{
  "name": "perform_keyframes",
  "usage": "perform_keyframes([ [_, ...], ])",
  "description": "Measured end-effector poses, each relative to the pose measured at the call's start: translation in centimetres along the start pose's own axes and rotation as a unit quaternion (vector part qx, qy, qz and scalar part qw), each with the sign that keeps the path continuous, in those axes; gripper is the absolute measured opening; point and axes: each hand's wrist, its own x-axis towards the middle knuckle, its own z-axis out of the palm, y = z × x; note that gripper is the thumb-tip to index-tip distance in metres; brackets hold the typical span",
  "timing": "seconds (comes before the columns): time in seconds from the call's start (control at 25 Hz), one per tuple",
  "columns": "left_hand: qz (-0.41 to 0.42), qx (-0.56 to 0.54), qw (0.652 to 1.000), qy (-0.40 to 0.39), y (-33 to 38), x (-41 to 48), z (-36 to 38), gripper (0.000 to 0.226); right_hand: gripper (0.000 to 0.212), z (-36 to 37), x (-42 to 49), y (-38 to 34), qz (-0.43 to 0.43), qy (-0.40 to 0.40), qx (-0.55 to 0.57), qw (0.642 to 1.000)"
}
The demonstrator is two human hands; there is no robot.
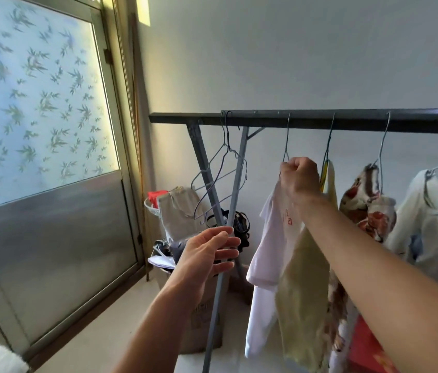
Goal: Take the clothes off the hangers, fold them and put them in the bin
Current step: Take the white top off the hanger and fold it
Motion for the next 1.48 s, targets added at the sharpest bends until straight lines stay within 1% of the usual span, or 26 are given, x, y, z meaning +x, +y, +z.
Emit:
perform_keyframes([
  [0.12, 0.006, 0.012, 1.000, -0.004, 0.6, 0.2, 0.0, 0.020, 0.020, 1.5, 3.9, 0.6, 0.069, -0.049, -0.055, 0.995],
  [0.24, 0.022, 0.024, 0.999, -0.002, 1.2, 0.6, -0.2, 0.019, 0.026, 2.6, 5.3, 1.0, 0.091, -0.048, -0.065, 0.993],
  [0.32, 0.028, 0.032, 0.999, 0.000, 1.4, 0.8, -0.4, 0.019, 0.024, 2.8, 5.3, 0.9, 0.071, -0.032, -0.061, 0.995],
  [0.44, 0.037, 0.039, 0.999, 0.006, 1.5, 1.0, -0.6, 0.020, 0.021, 1.9, 4.3, -0.5, 0.018, -0.029, 0.005, 0.999],
  [0.56, 0.073, 0.050, 0.996, 0.012, 2.0, 1.1, -0.4, 0.021, 0.015, 0.2, 1.7, -3.1, -0.009, -0.085, 0.094, 0.992],
  [0.68, 0.152, 0.082, 0.985, 0.003, 3.1, 1.3, 0.3, 0.026, 0.014, -1.0, -1.3, -4.4, -0.018, -0.156, 0.120, 0.980],
  [0.76, 0.186, 0.129, 0.974, -0.024, 3.9, 1.6, 0.6, 0.031, 0.015, -1.4, -3.3, -4.4, -0.020, -0.205, 0.135, 0.969],
  [0.84, 0.188, 0.173, 0.965, -0.063, 4.4, 2.1, 0.8, 0.036, 0.018, -1.6, -4.9, -4.2, -0.025, -0.237, 0.152, 0.959],
  [0.92, 0.184, 0.199, 0.958, -0.097, 4.6, 2.2, 0.9, 0.036, 0.021, -1.6, -6.1, -3.9, -0.029, -0.250, 0.156, 0.955],
  [1.04, 0.155, 0.239, 0.953, -0.107, 4.6, 2.1, 1.0, 0.025, 0.022, -1.4, -7.2, -3.3, -0.019, -0.241, 0.164, 0.956],
  [1.12, 0.142, 0.322, 0.932, -0.090, 4.6, 2.2, 0.9, 0.025, 0.023, -0.8, -7.6, -2.7, -0.007, -0.228, 0.152, 0.962],
  [1.16, 0.150, 0.375, 0.912, -0.077, 4.7, 2.3, 0.7, 0.026, 0.023, -0.4, -7.8, -2.4, 0.001, -0.224, 0.142, 0.964],
  [1.24, 0.190, 0.464, 0.863, -0.057, 5.3, 2.0, 0.5, 0.025, 0.025, 0.4, -8.2, -1.7, 0.022, -0.215, 0.125, 0.968],
  [1.28, 0.209, 0.496, 0.840, -0.063, 5.6, 1.6, 0.4, 0.025, 0.026, 0.7, -8.3, -1.5, 0.034, -0.212, 0.124, 0.969],
  [1.36, 0.219, 0.540, 0.803, -0.122, 6.0, 0.5, 0.0, 0.029, 0.027, 0.9, -8.5, -1.4, 0.062, -0.215, 0.133, 0.965],
  [1.4, 0.210, 0.548, 0.794, -0.157, 6.1, -0.1, -0.2, 0.031, 0.027, 0.9, -8.7, -1.5, 0.076, -0.221, 0.135, 0.963],
  [1.48, 0.188, 0.540, 0.798, -0.190, 6.2, -0.9, -1.0, 0.031, 0.027, 1.0, -8.9, -1.6, 0.091, -0.236, 0.126, 0.959],
])
